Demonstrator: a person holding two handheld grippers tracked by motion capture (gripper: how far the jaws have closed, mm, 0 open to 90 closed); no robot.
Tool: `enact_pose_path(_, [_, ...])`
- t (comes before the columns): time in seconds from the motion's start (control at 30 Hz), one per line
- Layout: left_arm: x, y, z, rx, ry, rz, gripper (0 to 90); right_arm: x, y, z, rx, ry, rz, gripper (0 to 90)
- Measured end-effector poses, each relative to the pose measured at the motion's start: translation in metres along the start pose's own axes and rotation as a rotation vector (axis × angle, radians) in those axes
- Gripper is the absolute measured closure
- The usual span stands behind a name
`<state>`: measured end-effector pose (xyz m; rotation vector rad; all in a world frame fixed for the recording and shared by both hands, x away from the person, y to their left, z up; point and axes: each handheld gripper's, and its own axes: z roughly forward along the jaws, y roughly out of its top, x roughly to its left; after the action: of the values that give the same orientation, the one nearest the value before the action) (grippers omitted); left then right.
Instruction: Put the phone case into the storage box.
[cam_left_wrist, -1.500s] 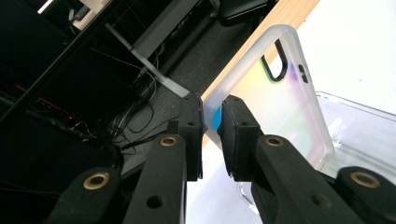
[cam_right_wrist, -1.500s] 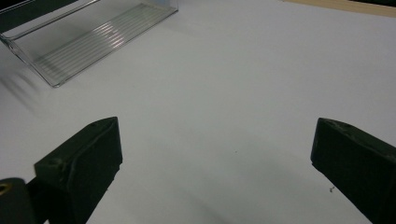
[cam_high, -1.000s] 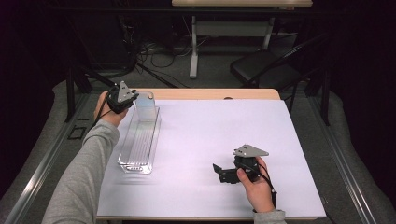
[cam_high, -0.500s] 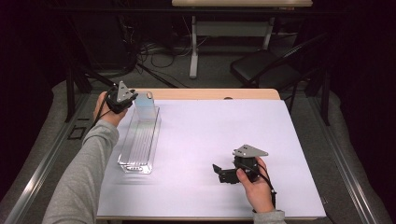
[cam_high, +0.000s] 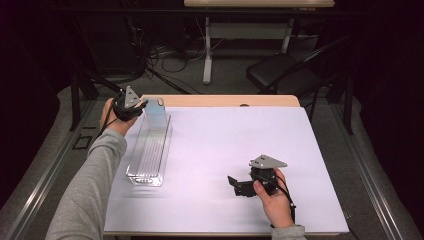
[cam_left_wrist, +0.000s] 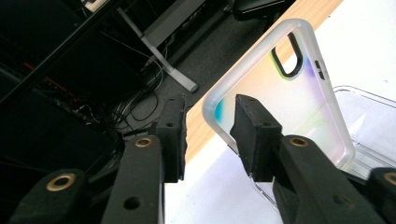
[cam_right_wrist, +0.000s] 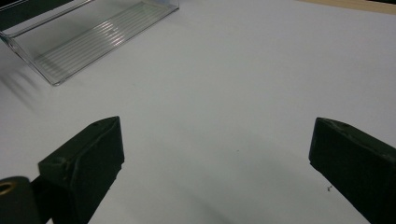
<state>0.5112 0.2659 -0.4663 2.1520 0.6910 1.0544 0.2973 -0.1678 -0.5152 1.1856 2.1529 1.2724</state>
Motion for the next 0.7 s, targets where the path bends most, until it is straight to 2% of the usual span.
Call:
enact_pose_path(0.2, [0.0013,-0.0003,-0.0025,0.004,0.005,-0.034,57.3,0.0016,0.0001,0.0007,0.005,0.002,-0.003,3.1])
enact_pose_path(0.47, [0.0023,0.0005,-0.0066,0.010,0.001,-0.053,51.7,0.0027,0.0003,0.0005,0.005,0.002,-0.003,3.1])
enact_pose_path(0.7, [0.0016,0.0010,-0.0089,0.065,0.012,-0.076,49.2,0.0024,0.0004,0.0003,0.000,0.001,-0.006,3.1])
